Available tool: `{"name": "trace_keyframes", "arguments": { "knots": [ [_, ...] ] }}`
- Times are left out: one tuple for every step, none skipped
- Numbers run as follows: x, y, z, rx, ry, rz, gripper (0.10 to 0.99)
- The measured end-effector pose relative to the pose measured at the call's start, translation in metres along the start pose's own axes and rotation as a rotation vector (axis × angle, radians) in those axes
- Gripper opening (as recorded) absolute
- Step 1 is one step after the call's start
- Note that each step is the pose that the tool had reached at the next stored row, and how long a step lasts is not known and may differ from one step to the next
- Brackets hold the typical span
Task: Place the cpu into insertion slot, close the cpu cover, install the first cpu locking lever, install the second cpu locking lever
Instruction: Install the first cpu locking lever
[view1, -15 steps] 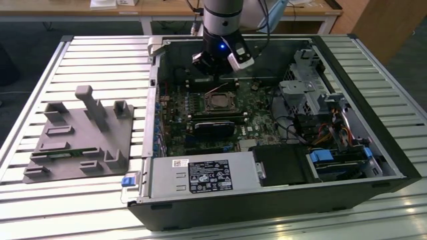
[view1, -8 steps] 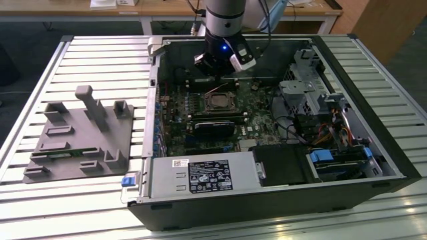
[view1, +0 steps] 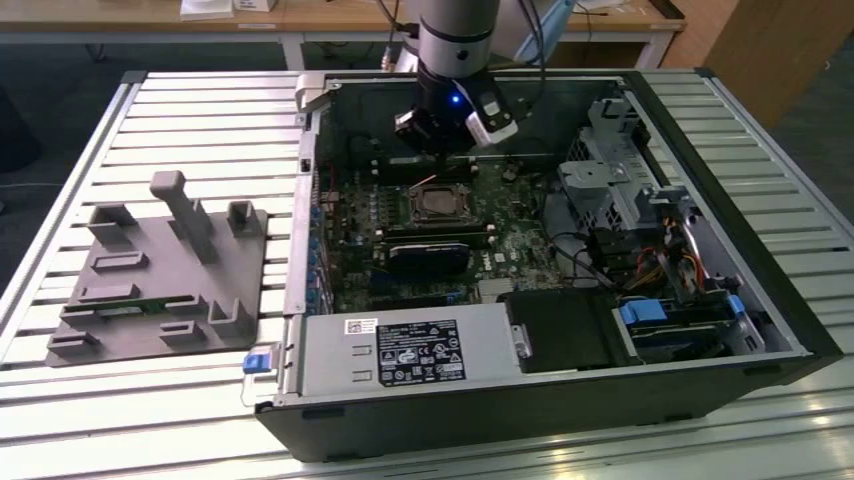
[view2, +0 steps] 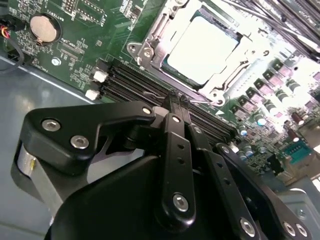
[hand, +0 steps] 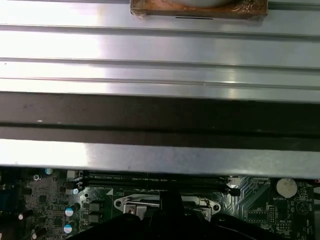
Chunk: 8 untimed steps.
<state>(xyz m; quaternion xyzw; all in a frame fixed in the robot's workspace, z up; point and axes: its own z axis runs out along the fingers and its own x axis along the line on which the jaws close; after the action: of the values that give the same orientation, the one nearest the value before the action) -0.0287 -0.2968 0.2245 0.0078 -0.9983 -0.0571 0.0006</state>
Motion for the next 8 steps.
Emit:
{"name": "trace_keyframes", "arguments": {
  "knots": [
    [-0.0010,0.0001,0.0005,0.000,0.0000,0.000,0.106],
    [-0.0022,0.0004,0.0009,0.000,0.0000,0.000,0.106],
    [-0.0034,0.0006,0.0013,0.000,0.0000,0.000,0.106],
    [-0.0046,0.0009,0.0018,0.000,-0.0001,0.000,0.106],
    [-0.0059,0.0011,0.0023,0.000,-0.0001,0.000,0.106],
    [-0.0070,0.0014,0.0027,0.000,0.0001,0.000,0.106],
    [-0.0080,0.0017,0.0033,0.000,0.0000,0.000,0.106],
    [-0.0089,0.0019,0.0040,0.000,0.0000,0.000,0.106]
  ]
}}
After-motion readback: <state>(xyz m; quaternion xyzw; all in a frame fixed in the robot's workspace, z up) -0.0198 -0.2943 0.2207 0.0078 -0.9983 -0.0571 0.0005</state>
